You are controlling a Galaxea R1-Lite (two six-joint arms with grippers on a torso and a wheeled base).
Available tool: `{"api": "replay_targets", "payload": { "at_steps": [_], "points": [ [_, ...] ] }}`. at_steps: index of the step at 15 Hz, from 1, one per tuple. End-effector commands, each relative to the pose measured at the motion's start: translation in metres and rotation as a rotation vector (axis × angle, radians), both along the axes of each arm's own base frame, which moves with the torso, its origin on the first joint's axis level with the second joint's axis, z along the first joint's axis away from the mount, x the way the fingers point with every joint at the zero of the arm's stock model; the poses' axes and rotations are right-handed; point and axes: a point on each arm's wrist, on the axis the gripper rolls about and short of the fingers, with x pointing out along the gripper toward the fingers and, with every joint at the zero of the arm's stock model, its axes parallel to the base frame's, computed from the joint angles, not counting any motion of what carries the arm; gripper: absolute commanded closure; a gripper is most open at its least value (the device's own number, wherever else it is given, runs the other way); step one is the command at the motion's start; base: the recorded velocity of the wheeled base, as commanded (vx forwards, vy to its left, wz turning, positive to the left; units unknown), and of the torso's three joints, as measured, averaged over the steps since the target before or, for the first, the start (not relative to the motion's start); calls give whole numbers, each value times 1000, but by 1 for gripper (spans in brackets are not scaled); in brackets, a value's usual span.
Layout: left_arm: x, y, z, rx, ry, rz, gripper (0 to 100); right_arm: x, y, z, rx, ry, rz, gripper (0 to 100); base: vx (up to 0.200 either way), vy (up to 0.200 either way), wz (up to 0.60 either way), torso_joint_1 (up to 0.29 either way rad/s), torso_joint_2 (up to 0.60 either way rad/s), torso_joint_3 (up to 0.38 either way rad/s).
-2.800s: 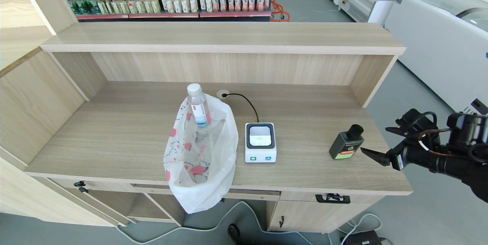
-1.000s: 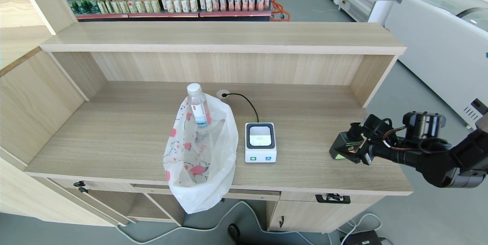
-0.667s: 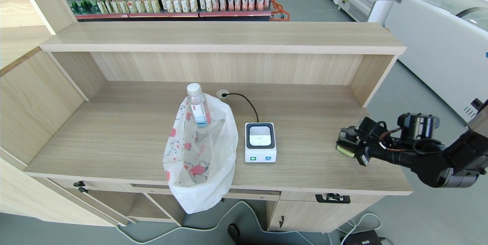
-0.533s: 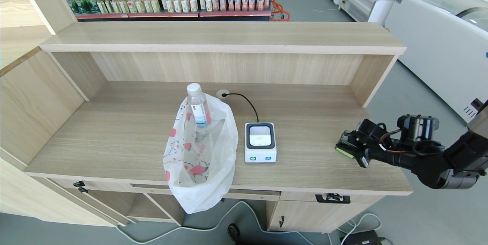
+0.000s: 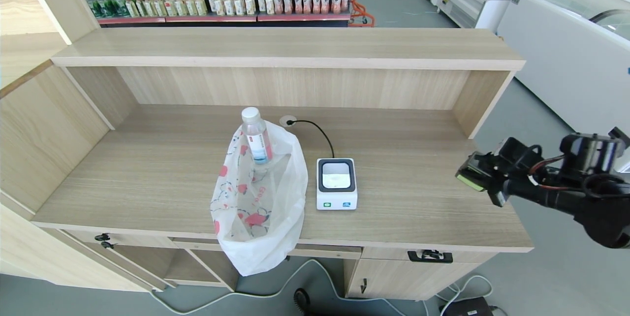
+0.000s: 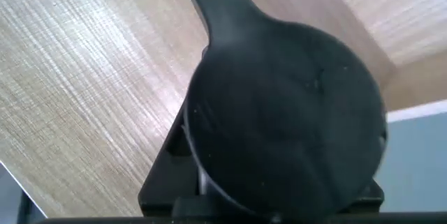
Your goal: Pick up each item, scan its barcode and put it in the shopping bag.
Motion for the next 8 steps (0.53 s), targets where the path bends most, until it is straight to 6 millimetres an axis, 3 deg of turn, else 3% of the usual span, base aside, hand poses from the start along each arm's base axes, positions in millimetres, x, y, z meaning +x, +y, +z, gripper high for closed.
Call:
{"api": "replay_targets", "payload": {
  "at_steps": [1,3,6,8],
  "points": [
    [0,0,0,0,-2,0,0,-79,-13,67,-127,-251,-76,100,0,0,0,0,0,0],
    [0,0,0,0,0,0,0,-106,6,87,-280,-421,22,100,0,0,0,0,0,0],
    [0,0,0,0,0,0,0,-130,50,99,-500,-721,348,100,0,0,0,0,0,0],
    [0,0,0,0,0,0,0,-152,56,118,-677,-959,347,100,0,0,0,0,0,0]
  ]
}}
